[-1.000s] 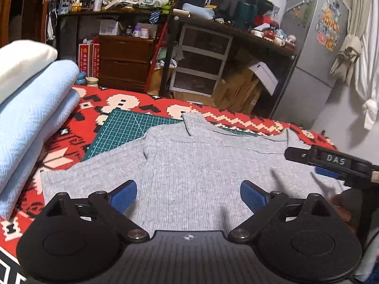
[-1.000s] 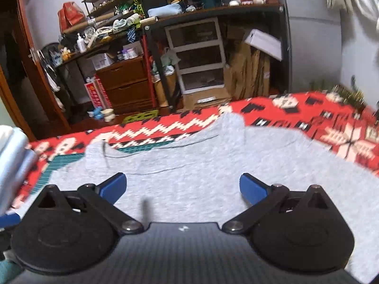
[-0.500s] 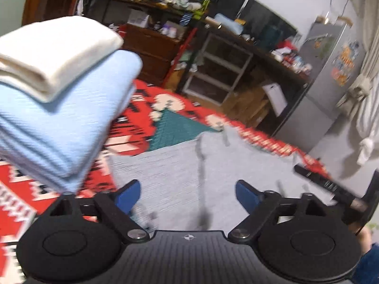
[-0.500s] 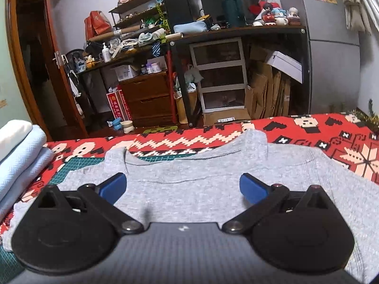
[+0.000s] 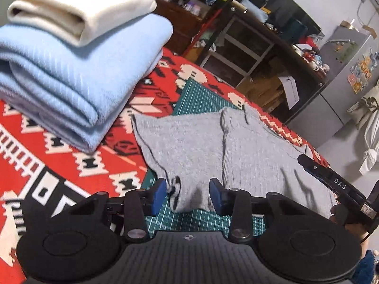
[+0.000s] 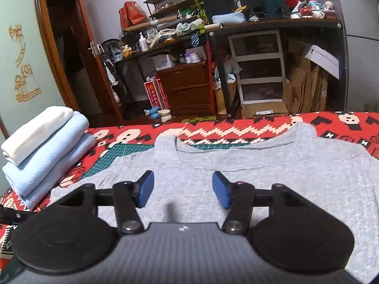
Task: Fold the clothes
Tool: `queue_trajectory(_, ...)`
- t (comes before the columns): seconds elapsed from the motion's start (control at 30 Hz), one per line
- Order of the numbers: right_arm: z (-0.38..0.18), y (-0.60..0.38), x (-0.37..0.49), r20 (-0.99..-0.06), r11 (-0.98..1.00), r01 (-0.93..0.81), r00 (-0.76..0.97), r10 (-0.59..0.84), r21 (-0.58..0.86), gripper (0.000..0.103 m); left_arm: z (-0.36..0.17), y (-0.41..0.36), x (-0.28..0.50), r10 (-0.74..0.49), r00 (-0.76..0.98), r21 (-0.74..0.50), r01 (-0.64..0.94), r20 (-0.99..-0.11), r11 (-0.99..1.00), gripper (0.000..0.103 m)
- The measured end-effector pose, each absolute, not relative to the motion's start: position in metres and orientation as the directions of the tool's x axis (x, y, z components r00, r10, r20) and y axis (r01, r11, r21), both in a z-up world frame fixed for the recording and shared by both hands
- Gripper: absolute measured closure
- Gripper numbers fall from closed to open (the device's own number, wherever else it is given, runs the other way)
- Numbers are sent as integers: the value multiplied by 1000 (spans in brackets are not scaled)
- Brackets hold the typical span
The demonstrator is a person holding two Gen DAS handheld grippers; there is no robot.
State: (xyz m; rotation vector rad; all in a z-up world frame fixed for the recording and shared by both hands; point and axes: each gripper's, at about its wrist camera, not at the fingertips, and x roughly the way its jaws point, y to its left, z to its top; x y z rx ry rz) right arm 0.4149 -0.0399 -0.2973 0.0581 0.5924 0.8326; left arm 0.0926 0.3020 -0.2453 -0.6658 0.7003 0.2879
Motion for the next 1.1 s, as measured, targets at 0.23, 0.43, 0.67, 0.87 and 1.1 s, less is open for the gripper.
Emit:
queue_trajectory(0.23,-297,-40,412,-470,668,-685,506,723,291,50,-252,293,91,-4,728,-467,-435,-685,770,98)
queue_trajectory(0.43,-299,-42,415,-477,669,-677,498,724,307,51,-251,282,84,-10,720,-453,-427,-694,783,98)
queue_trajectory(0.67,-298,-44,416,-479,666,-673,492,727,322,51,-246,285,80,8,718,-452,-447,-696,772,89)
queue_trajectory(0.87,-296,-45,417,-474,664,-671,490,732,332,50,-233,299,85,140,732,-381,-496,-666,781,67)
queue_trajectory(1.1,-296,-47,418,-473,666,-666,492,731,336,50,-242,314,106,180,693,-336,-538,-698,773,69)
